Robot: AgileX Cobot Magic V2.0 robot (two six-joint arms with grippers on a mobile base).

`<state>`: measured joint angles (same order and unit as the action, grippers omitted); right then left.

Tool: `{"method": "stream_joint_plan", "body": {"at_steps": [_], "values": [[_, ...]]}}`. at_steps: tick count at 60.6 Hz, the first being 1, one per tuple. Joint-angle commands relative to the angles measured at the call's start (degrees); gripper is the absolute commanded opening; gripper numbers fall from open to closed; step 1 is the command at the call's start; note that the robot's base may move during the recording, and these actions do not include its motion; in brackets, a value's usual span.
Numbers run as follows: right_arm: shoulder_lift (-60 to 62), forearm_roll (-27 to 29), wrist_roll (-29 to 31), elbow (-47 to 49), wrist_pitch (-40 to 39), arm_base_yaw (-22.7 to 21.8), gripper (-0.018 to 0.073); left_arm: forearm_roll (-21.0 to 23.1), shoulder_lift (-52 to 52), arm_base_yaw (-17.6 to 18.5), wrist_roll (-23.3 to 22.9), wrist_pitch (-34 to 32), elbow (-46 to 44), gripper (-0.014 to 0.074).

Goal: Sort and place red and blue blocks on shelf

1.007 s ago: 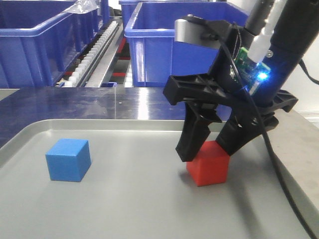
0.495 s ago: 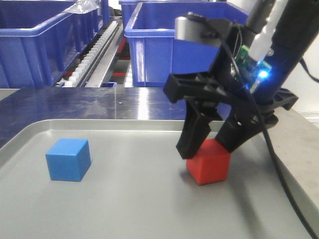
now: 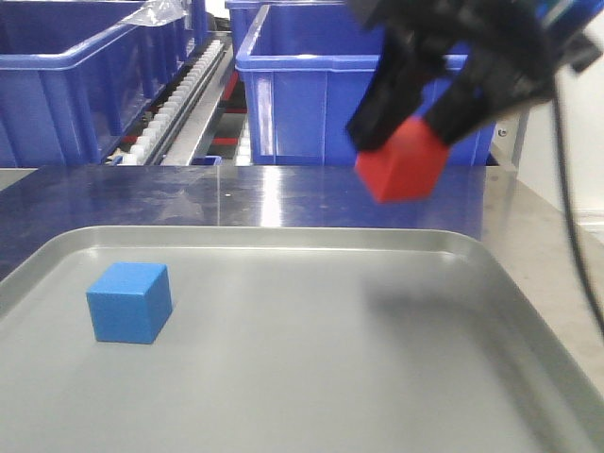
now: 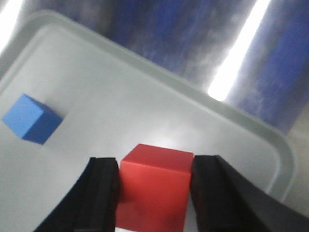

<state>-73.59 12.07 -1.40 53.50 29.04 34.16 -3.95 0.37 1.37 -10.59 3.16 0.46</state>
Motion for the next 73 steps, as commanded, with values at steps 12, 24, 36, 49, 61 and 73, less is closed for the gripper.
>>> {"method": "stream_joint_plan", "body": {"at_steps": [12, 24, 36, 49, 61, 73], "values": [[12.11, -1.12, 0.2, -4.72, -7.15, -8.55, 0.005, 0.39, 0.88, -0.12, -0.55, -4.74, 2.5, 0.0124], [21.74, -1.12, 0.2, -11.47, -8.93, -17.42, 0.005, 0.39, 0.88, -0.12, -0.55, -4.74, 2.5, 0.0124], [32.3, -1.12, 0.2, -19.67, -12.83, -23.5, 0.005, 0.39, 0.88, -0.12, -0.55, -4.74, 2.5, 0.0124], [44.1, -1.12, 0.2, -29.22, -16.69, -27.05, 0.005, 0.39, 0.88, -0.12, -0.55, -4.74, 2.5, 0.0124], [53.32, -1.12, 0.2, -36.31, -18.05, -29.51, 0.005, 0.39, 0.88, -0.12, -0.55, -4.74, 2.5, 0.0124], [55.61, -1.12, 0.2, -38.27, -19.45, -29.72, 0.005, 0.39, 0.88, -0.12, -0.55, -4.74, 2.5, 0.0124]]}}
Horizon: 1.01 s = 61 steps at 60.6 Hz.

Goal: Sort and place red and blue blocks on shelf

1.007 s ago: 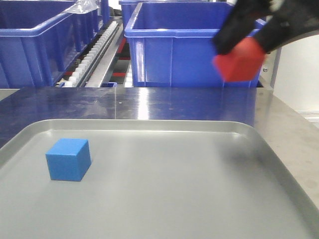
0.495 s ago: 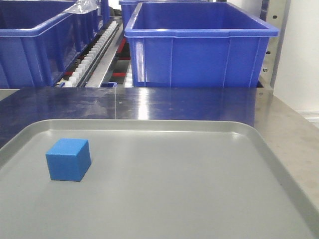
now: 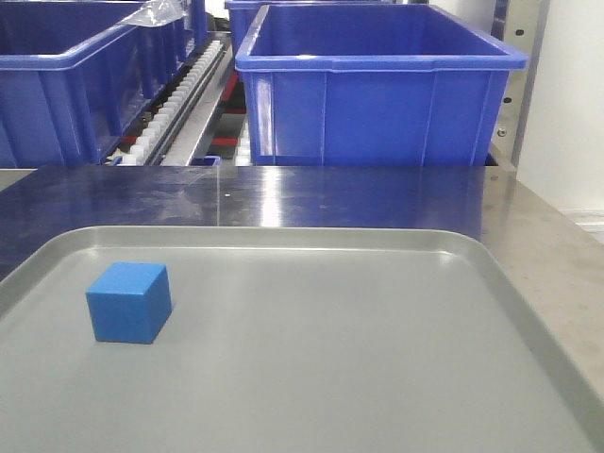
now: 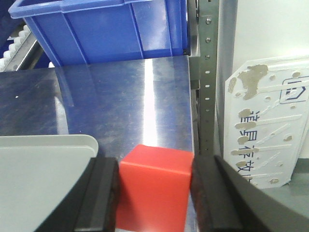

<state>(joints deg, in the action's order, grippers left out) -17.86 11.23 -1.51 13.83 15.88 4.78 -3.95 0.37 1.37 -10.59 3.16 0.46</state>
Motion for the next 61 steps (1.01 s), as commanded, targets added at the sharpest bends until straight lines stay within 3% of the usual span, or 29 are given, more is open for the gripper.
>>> {"method": "stream_joint_plan", "body": {"at_steps": [1, 61], "values": [[-0.12, -0.28, 0.31, 1.4, -6.35, -0.34, 0.005, 0.39, 0.88, -0.12, -0.55, -4.74, 2.5, 0.0124], [-0.12, -0.28, 0.31, 1.4, -6.56, -0.34, 0.005, 0.39, 0.88, -0.12, -0.55, -4.74, 2.5, 0.0124]]}}
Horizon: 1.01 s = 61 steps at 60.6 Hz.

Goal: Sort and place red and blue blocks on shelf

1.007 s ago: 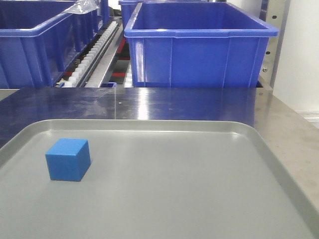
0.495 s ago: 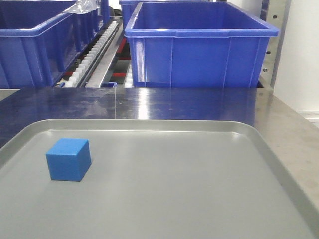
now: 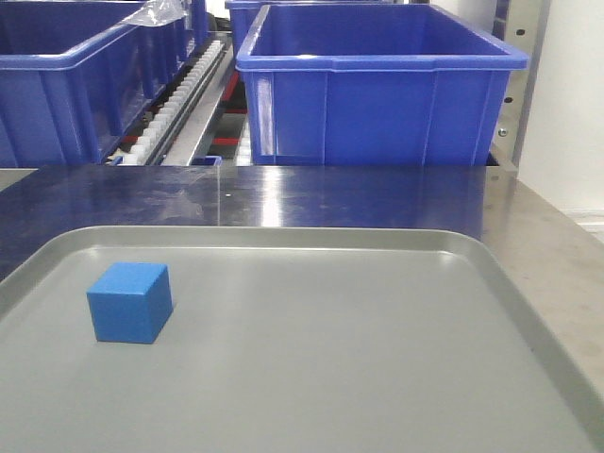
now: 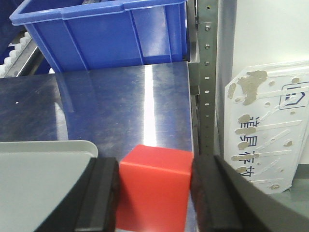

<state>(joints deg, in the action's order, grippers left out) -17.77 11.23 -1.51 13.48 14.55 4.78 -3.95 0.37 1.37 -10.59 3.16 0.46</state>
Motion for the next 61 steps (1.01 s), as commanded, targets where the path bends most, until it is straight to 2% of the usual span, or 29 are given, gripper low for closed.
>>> {"method": "stream_joint_plan", "body": {"at_steps": [1, 38, 48, 53, 61], "values": [[-0.22, -0.28, 0.31, 1.75, -5.24, -0.34, 0.005, 0.39, 0.88, -0.12, -0.55, -4.74, 2.5, 0.0124], [-0.22, -0.28, 0.31, 1.75, -5.24, -0.34, 0.005, -1.12, -0.41, -0.12, -0.55, -3.16, 0.6, 0.0124], [-0.22, -0.28, 0.31, 1.75, -5.24, -0.34, 0.005, -1.12, -10.18, -0.12, -0.55, 6.04, -10.55, 0.0124], [-0.22, -0.28, 0.31, 1.75, -5.24, -0.34, 0.005, -1.73, -18.23, -0.12, -0.55, 11.86, -18.29, 0.0124], [-0.22, -0.28, 0.31, 1.75, -5.24, -0.34, 0.005, -2.62, -31.69, -0.12, -0.55, 16.37, -29.98, 0.0124]]}}
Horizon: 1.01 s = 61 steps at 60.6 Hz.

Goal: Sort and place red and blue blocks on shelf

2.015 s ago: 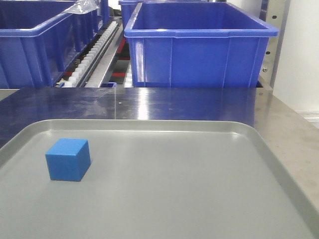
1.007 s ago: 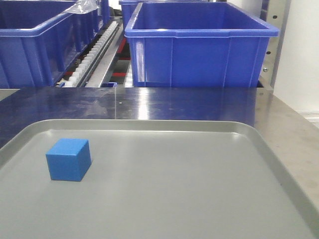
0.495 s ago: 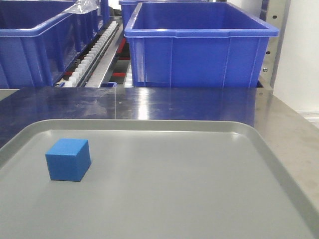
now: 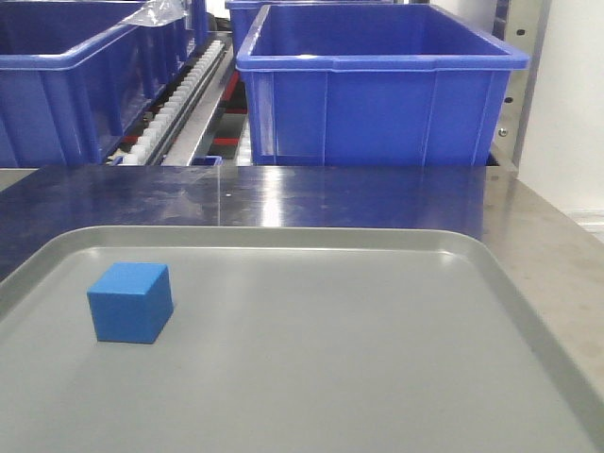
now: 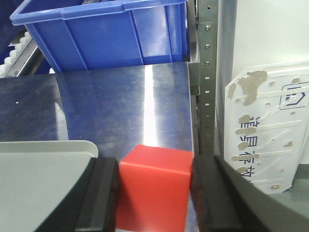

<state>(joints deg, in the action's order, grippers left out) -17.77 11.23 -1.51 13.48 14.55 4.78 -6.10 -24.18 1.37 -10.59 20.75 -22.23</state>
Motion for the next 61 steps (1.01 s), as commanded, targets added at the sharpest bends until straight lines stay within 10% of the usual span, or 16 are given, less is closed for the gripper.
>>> {"method": "stream_joint_plan", "body": {"at_steps": [1, 61], "values": [[-0.22, -0.28, 0.31, 1.75, -5.24, -0.34, 0.005, -0.47, -8.28, -0.12, -0.55, -1.09, -8.25, 0.0124], [-0.22, -0.28, 0.31, 1.75, -5.24, -0.34, 0.005, 4.14, -35.01, -0.12, -0.55, -1.64, -17.66, 0.0124]]}}
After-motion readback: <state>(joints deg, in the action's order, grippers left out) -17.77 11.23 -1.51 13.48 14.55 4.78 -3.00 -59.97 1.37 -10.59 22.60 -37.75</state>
